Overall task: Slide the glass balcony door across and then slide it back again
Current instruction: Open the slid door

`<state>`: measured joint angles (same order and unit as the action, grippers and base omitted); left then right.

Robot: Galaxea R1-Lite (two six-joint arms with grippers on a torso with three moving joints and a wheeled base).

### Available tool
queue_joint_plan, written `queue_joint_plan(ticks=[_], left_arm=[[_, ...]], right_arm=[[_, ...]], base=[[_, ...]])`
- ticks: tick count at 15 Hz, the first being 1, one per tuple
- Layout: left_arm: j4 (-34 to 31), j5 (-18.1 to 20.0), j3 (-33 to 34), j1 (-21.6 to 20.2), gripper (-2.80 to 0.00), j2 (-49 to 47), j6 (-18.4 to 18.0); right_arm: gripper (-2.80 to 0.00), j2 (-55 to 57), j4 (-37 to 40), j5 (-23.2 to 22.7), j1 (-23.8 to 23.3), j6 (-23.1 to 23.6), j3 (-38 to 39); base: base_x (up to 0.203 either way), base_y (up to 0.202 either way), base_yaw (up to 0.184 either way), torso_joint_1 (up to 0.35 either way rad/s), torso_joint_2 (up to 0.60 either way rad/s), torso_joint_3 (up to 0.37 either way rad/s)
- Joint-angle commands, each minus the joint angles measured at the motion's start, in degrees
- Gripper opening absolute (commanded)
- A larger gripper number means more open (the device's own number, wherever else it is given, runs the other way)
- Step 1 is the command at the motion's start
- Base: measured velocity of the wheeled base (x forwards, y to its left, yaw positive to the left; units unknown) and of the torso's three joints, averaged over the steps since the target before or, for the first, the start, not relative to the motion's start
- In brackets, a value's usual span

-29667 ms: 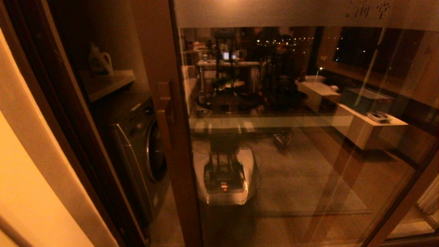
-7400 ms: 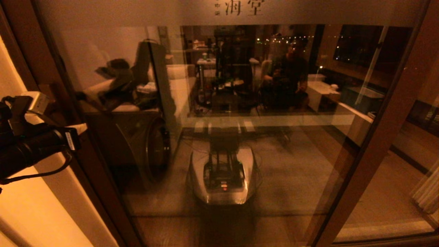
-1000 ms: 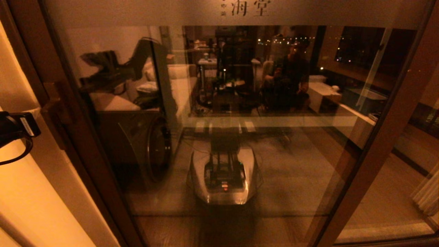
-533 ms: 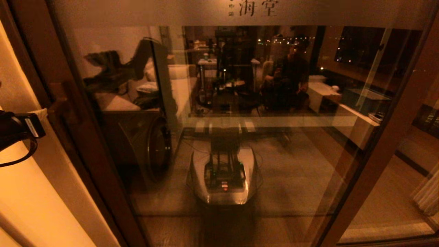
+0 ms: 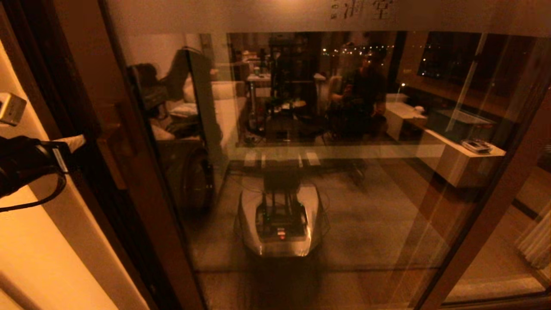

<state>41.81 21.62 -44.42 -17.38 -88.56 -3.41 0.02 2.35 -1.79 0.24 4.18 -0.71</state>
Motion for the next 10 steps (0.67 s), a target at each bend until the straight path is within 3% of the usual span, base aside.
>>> queue_joint_plan(ticks=[1,5,10], left_arm=[[0.4,-0.6,0.1,0.8,-2.8,0.0,0.0],[0.4,-1.3,0.0,2.8,-2.8,0.0,0.0],[0.4,-5.8,-0.2,8.3,-2.8,-0.2,0.0]], right_arm=[[-2.8,0.1,0.0,-0.1,0.0,0.0,0.0],[-2.8,0.1,0.0,-0.1,0.0,0.0,0.0],[-2.8,0.1,0.0,-0.1,0.0,0.0,0.0]], base=[[0.0,0.0,0.0,0.0,0.0,0.0],[0.0,0.0,0.0,0.0,0.0,0.0],[0.0,0.0,0.0,0.0,0.0,0.0]])
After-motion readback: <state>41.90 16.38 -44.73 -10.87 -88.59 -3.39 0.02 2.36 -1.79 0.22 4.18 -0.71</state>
